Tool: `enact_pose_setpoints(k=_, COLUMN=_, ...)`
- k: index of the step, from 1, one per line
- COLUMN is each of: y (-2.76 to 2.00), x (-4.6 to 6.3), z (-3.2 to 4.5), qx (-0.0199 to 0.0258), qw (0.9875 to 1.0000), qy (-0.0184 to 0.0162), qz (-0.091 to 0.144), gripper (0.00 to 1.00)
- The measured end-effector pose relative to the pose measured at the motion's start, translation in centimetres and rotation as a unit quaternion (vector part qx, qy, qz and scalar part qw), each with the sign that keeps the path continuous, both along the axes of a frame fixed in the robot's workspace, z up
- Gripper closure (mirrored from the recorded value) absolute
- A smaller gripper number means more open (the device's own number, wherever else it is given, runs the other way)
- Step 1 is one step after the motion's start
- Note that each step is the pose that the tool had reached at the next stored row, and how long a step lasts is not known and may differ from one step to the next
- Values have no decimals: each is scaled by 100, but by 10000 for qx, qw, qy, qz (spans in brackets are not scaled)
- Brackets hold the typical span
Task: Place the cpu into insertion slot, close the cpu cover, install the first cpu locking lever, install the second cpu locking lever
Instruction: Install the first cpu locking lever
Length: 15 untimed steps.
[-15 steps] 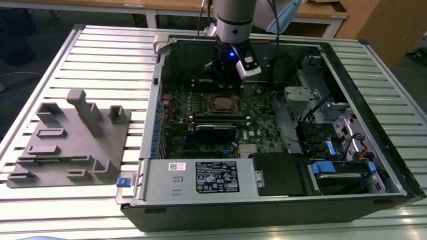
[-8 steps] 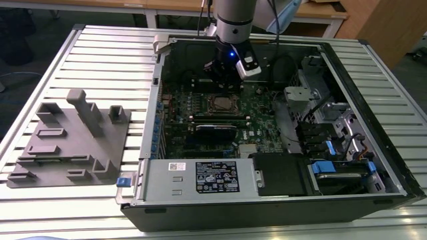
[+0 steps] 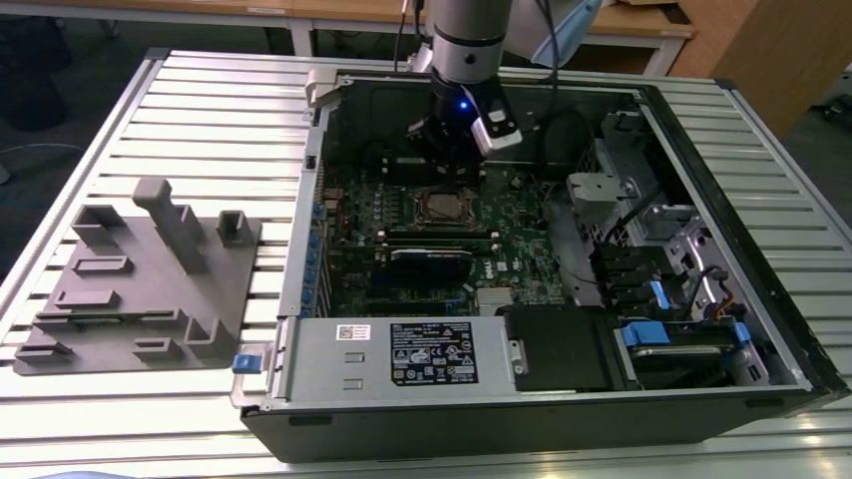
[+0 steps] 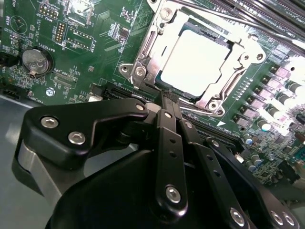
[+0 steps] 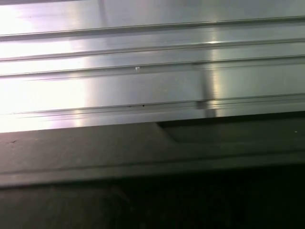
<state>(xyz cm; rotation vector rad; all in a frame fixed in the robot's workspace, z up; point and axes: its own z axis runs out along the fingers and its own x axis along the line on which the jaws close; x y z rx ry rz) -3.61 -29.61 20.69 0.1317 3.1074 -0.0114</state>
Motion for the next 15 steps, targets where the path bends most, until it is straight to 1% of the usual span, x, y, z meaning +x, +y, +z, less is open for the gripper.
enact_pose_setpoints(k=5, y=0, x=0, z=63, qx=0, qw=10000, qy=0, qz=0, gripper=89)
enact_pose_setpoints(k=10, y=0, x=0, z=103, qx=1, qw=10000, qy=0, qz=0, gripper=89)
enact_pose_setpoints(k=15, y=0, x=0, z=186, qx=0, qw=10000, qy=0, qz=0, gripper=89)
